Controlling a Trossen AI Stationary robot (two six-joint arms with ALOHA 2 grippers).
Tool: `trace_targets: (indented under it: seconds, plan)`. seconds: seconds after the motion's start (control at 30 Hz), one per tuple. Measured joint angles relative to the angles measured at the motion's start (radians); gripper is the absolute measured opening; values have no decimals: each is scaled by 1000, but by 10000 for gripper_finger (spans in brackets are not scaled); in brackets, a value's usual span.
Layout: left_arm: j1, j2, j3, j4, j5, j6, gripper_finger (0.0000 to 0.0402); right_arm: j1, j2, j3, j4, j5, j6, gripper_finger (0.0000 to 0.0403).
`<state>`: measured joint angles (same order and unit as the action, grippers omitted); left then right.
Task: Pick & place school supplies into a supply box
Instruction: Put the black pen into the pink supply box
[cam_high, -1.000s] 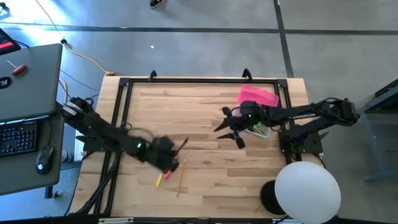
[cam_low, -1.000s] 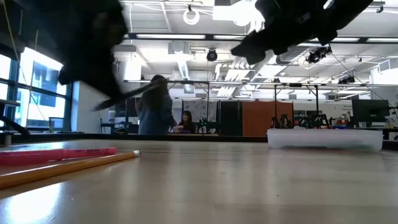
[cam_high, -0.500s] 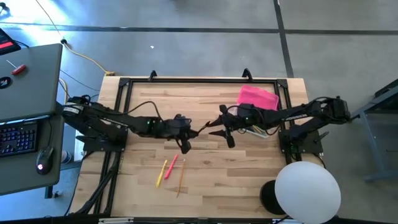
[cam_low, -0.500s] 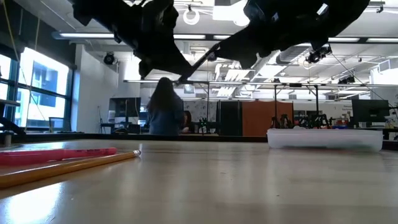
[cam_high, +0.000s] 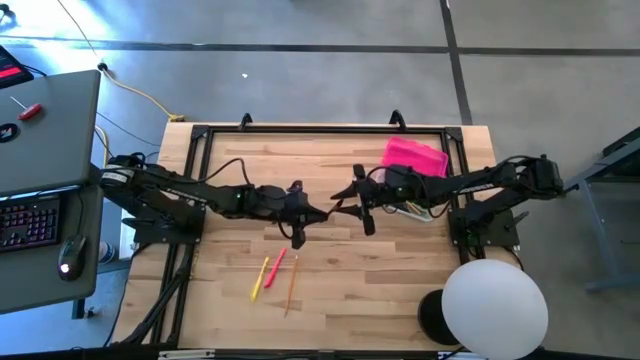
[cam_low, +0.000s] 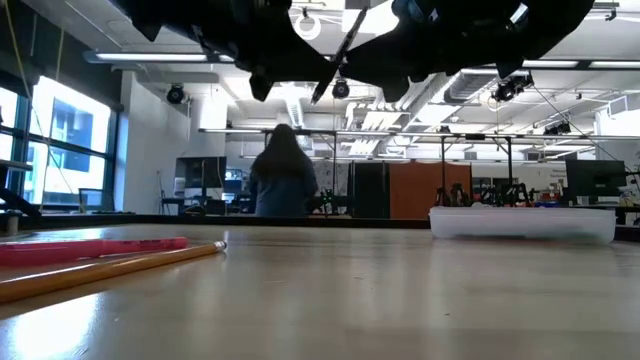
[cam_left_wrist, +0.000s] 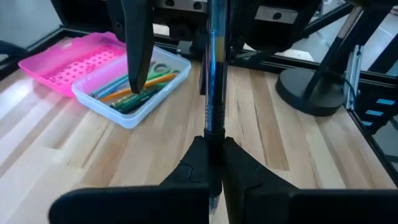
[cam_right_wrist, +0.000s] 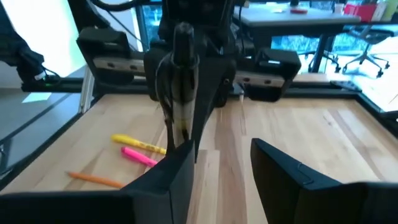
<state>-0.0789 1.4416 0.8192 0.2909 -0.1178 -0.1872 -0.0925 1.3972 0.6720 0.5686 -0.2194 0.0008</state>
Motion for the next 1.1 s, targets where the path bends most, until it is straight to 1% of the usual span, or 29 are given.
trace_targets:
  seconds: [0.17, 0.3, 0.47, 0.67, 0.77, 0.83, 0.93, 1.1]
  plan:
    - [20, -1, 0, 28, 15, 11, 43, 1, 0, 0, 28, -27, 2, 138]
    - [35, -1, 0, 63, 61, 30, 42, 5, -1, 0, 28, -37, 2, 138]
    - [34, -1, 0, 68, 52, 34, 45, 7, -1, 0, -17, -49, -3, 138]
    - [43, -1, 0, 66, 30, 33, 46, 9, -1, 0, 8, -86, -6, 138]
    - [55, -1, 0, 73, 44, 33, 46, 9, -1, 0, 40, -48, -3, 138]
    - [62, 0, 0, 78, 78, 33, 46, 9, -1, 0, 44, -18, -6, 138]
    - [60, 0, 0, 90, 105, 26, 46, 8, -1, 0, 50, -36, -9, 138]
    - [60, 0, 0, 104, 120, 27, 46, 9, 9, 0, 115, -60, -8, 138]
